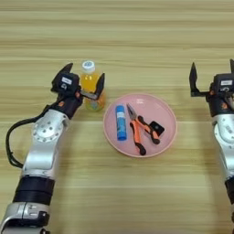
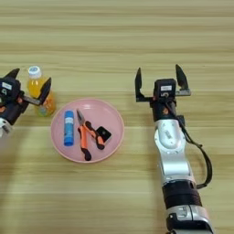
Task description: Move the objects on the table
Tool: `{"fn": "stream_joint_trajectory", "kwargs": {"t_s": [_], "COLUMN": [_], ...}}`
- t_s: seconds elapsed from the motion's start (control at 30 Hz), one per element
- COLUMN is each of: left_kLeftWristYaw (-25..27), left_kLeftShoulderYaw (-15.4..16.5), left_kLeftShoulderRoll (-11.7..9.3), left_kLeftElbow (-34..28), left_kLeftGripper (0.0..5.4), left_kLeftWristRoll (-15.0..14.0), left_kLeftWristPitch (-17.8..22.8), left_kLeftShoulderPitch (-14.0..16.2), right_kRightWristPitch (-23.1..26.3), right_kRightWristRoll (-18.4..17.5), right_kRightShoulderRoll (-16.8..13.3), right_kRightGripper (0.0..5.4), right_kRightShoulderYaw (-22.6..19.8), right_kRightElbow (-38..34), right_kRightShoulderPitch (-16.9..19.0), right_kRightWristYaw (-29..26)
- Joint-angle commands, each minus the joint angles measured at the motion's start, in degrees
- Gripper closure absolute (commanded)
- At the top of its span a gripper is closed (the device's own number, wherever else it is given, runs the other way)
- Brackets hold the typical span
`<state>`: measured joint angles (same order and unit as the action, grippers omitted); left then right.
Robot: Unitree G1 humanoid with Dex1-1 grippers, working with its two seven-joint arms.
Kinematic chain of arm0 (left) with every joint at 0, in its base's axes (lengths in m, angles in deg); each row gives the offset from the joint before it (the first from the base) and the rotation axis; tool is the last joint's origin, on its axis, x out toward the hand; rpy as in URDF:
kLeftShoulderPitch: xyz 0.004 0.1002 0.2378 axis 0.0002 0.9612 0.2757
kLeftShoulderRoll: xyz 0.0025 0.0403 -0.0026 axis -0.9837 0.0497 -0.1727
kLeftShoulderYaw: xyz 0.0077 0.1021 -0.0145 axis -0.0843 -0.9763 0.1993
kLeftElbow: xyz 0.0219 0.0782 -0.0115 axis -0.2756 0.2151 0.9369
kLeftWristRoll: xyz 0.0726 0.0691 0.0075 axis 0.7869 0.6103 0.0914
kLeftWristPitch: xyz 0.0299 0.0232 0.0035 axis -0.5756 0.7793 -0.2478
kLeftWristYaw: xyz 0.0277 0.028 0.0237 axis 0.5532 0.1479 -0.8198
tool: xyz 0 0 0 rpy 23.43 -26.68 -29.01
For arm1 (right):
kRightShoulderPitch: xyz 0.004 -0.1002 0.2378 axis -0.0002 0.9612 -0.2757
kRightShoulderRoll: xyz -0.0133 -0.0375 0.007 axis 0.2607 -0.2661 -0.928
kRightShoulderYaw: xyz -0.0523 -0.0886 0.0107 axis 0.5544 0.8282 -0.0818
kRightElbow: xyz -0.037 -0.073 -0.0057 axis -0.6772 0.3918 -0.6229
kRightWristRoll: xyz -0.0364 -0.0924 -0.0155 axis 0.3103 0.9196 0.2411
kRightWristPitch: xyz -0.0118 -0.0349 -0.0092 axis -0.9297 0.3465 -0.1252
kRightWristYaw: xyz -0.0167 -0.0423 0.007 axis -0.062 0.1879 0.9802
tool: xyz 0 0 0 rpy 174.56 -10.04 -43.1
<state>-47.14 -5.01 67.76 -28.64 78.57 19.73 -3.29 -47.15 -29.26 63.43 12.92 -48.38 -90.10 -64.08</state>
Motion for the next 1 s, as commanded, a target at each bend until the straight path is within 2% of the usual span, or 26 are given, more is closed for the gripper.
{"fn": "stream_joint_trajectory", "kwargs": {"t_s": [0.03, 0.27, 0.53, 0.7, 1.0], "left_kLeftWristYaw": [0.9, 1.8, 3.0, 2.9, 3.4], "left_kLeftShoulderYaw": [0.2, 1.0, 1.1, 1.0, 1.3], "left_kLeftShoulderRoll": [0.0, 0.2, 0.5, 0.4, 0.4], "left_kLeftElbow": [2.5, 6.1, 6.7, 6.3, 3.9], "left_kLeftGripper": [0.0, 0.6, 1.29, 1.8, 1.84], "left_kLeftWristRoll": [-1.0, -2.4, -3.8, -3.6, -4.2], "left_kLeftWristPitch": [1.8, 2.7, 4.1, 4.1, 4.7], "left_kLeftShoulderPitch": [-2.1, -3.5, -3.6, -3.3, -2.3], "right_kRightWristPitch": [0.4, 0.4, 0.5, 0.5, 1.1], "right_kRightWristRoll": [0.5, 0.5, 0.5, 0.5, 0.2], "right_kRightShoulderRoll": [0.2, 0.2, 0.2, 0.2, 0.3], "right_kRightGripper": [0.05, 0.0, 0.0, 0.0, 0.0], "right_kRightShoulderYaw": [0.1, 0.1, 0.1, 0.1, 0.2], "right_kRightElbow": [-0.6, -0.7, -0.7, -1.0, -2.0], "right_kRightShoulderPitch": [-0.6, -0.6, -0.6, -0.4, 0.3], "right_kRightWristYaw": [0.3, 0.3, 0.3, 0.2, -0.2]}}
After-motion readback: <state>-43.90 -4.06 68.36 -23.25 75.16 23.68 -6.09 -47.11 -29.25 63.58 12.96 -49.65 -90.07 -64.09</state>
